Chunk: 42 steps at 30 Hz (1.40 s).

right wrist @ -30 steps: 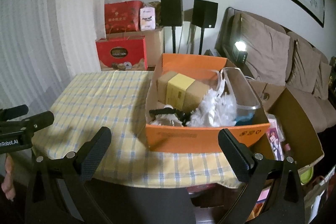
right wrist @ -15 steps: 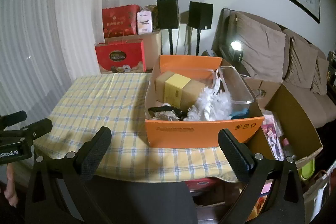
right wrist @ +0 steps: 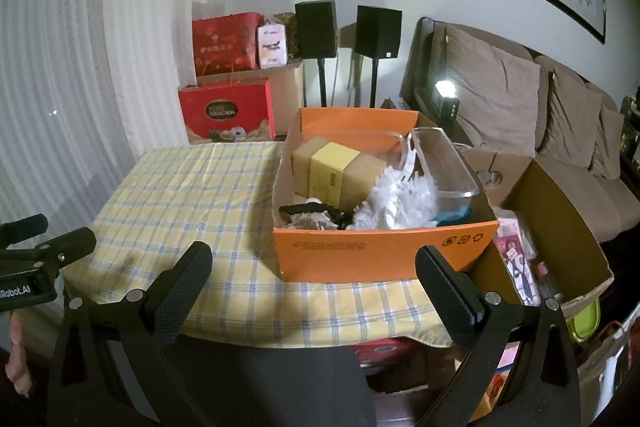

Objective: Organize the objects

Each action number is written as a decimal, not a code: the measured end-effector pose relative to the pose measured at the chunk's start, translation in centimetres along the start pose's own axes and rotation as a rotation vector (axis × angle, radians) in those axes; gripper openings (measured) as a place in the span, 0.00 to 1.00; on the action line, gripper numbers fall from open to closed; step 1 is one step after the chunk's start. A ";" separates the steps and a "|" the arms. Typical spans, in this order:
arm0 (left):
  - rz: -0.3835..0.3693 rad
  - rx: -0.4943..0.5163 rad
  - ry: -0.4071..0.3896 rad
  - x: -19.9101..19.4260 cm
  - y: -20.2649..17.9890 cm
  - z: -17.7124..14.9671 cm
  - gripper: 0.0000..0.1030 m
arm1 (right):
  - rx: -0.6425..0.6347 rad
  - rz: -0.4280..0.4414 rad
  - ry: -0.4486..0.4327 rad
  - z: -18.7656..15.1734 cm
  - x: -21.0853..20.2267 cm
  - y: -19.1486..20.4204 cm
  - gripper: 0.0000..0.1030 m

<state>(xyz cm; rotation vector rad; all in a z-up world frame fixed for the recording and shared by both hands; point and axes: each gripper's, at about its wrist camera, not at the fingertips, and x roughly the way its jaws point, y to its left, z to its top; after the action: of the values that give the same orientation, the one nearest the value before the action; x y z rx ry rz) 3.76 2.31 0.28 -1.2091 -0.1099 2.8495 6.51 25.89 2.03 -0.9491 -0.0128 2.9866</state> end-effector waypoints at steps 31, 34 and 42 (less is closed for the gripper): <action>0.000 0.009 0.001 0.0 -0.4 -0.3 1.00 | 0.018 -0.008 -0.009 0.1 -0.1 0.0 1.00; -0.001 0.010 0.003 0.1 -0.5 -0.2 1.00 | 0.022 -0.010 -0.009 0.2 -0.1 -0.1 1.00; -0.002 0.012 0.002 0.1 -0.7 -0.3 1.00 | 0.030 -0.013 -0.010 0.2 -0.2 -0.3 1.00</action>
<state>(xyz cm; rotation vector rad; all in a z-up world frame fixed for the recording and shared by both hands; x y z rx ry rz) 3.86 3.07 0.05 -1.2087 -0.0937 2.8427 6.58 26.21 2.34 -0.9275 0.0254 2.9711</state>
